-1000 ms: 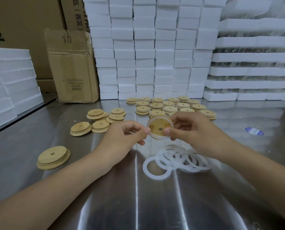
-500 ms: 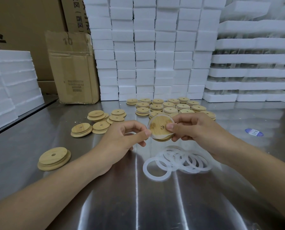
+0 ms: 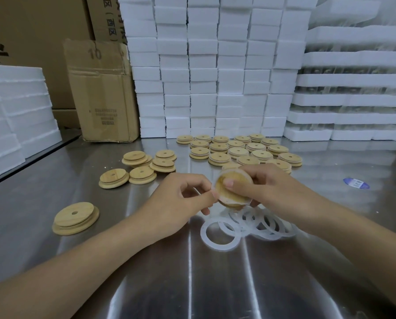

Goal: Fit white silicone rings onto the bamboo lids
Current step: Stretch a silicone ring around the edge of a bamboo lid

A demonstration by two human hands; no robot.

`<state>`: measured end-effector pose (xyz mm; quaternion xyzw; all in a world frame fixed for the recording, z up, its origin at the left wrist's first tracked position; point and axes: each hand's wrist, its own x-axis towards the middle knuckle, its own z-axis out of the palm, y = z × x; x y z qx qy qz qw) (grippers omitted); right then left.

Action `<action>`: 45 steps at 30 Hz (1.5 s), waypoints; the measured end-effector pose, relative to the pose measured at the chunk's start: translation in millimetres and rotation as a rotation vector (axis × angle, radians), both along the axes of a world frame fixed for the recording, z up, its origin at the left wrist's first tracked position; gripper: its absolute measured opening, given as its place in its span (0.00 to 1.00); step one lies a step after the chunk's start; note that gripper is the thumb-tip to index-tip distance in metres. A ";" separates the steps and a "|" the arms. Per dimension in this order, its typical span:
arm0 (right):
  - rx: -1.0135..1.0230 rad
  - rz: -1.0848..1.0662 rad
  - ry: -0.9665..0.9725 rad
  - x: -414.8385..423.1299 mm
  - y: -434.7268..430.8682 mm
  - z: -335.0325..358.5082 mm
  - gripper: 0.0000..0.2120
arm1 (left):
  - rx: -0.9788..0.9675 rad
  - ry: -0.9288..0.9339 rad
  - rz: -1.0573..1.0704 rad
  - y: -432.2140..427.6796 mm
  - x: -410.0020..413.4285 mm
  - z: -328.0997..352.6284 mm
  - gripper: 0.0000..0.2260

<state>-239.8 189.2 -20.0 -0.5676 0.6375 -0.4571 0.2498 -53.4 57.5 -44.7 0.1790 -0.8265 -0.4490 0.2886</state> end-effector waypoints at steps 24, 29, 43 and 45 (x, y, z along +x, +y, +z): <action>-0.200 -0.014 0.107 8.6 -6.4 -10.1 0.11 | 0.196 -0.067 0.013 8.1 1.5 1.9 0.08; -0.215 -0.128 -0.161 7.4 -5.0 -5.7 0.14 | 0.251 -0.007 -0.042 10.1 2.6 7.8 0.04; -0.060 -0.001 -0.363 5.2 -7.1 -6.5 0.12 | 0.313 0.096 0.033 5.1 0.7 1.4 0.14; -0.031 0.004 -0.325 2.9 -6.7 -5.8 0.10 | 0.319 0.103 0.031 4.3 0.8 0.5 0.14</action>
